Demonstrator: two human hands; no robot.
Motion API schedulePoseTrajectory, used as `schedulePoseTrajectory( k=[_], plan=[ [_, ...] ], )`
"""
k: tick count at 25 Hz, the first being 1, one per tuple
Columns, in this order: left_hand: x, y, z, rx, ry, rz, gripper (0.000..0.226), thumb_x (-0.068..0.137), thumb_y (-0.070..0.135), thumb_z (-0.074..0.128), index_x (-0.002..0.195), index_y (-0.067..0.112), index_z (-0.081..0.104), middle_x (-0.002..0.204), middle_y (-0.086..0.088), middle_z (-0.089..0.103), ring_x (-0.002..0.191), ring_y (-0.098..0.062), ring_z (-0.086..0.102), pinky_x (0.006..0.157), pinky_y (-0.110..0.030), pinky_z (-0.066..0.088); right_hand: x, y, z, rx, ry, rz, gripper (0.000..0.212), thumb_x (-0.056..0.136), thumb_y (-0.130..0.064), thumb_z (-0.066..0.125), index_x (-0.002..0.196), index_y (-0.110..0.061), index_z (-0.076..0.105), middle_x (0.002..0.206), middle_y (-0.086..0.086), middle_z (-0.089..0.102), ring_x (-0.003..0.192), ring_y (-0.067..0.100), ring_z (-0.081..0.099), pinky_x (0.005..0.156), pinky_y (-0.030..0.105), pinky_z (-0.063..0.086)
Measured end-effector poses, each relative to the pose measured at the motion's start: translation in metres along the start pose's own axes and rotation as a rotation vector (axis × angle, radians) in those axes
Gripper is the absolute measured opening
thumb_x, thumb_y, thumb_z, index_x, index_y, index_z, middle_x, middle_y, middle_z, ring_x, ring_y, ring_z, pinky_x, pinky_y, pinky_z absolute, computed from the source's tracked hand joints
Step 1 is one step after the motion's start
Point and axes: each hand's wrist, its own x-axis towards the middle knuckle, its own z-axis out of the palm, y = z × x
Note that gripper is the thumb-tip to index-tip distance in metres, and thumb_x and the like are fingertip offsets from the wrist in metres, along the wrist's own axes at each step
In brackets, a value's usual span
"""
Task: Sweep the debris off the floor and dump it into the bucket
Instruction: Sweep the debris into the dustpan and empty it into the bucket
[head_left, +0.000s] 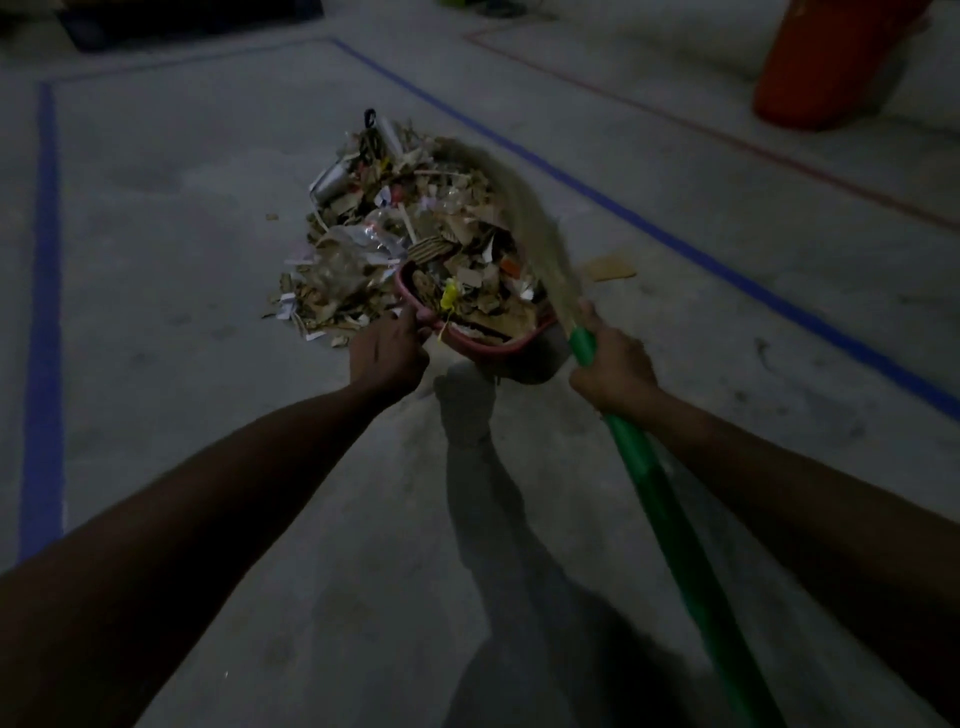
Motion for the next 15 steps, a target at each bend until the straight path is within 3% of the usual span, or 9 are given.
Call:
schedulePoseTrajectory(
  k=[4, 6, 9, 12, 15],
  plan=[
    [0.013, 0.011, -0.010, -0.003, 0.047, 0.005, 0.020, 0.091, 0.019, 0.059, 0.110, 0.021, 0.056, 0.106, -0.008, 0.067, 0.086, -0.030, 0.062, 0.058, -0.033, 0.038, -0.008, -0.027, 0.006, 0.023, -0.024, -0.028, 0.102, 0.081, -0.019, 0.071, 0.159, -0.044, 0.011, 0.132, 0.013, 0.059, 0.107, 0.037, 0.063, 0.084, 0.043, 0.058],
    [0.012, 0.008, -0.012, -0.017, 0.044, -0.013, 0.020, 0.089, 0.021, 0.061, 0.108, 0.023, 0.058, 0.104, -0.006, 0.067, 0.088, -0.029, 0.063, 0.059, -0.033, 0.042, -0.014, -0.034, 0.008, 0.032, -0.019, -0.060, 0.100, 0.080, -0.020, 0.071, 0.159, -0.044, 0.013, 0.132, 0.011, 0.060, 0.107, 0.035, 0.063, 0.079, 0.038, 0.056],
    [0.013, 0.001, -0.013, -0.054, 0.077, -0.016, 0.022, 0.087, 0.021, 0.063, 0.108, 0.025, 0.056, 0.097, -0.004, 0.068, 0.079, -0.027, 0.062, 0.053, -0.027, 0.030, -0.018, -0.036, 0.004, 0.054, 0.049, -0.073, 0.104, 0.079, -0.017, 0.072, 0.160, -0.044, 0.012, 0.137, 0.010, 0.058, 0.114, 0.034, 0.061, 0.078, 0.032, 0.048],
    [0.016, 0.000, -0.020, -0.077, 0.114, -0.052, 0.025, 0.086, 0.015, 0.062, 0.108, 0.026, 0.055, 0.092, -0.002, 0.068, 0.069, -0.014, 0.045, 0.047, -0.023, 0.019, -0.017, -0.036, -0.005, 0.074, 0.092, -0.050, 0.105, 0.081, -0.013, 0.071, 0.161, -0.040, 0.008, 0.137, 0.012, 0.058, 0.113, 0.034, 0.061, 0.078, 0.032, 0.045],
    [0.017, 0.002, -0.026, -0.080, 0.127, -0.075, 0.023, 0.086, 0.014, 0.061, 0.107, 0.024, 0.056, 0.092, -0.002, 0.067, 0.070, -0.013, 0.041, 0.047, -0.024, 0.018, -0.014, -0.036, -0.009, 0.098, 0.069, 0.041, 0.102, 0.084, -0.016, 0.071, 0.162, -0.036, 0.009, 0.135, 0.014, 0.059, 0.112, 0.034, 0.061, 0.077, 0.030, 0.045]
  ],
)
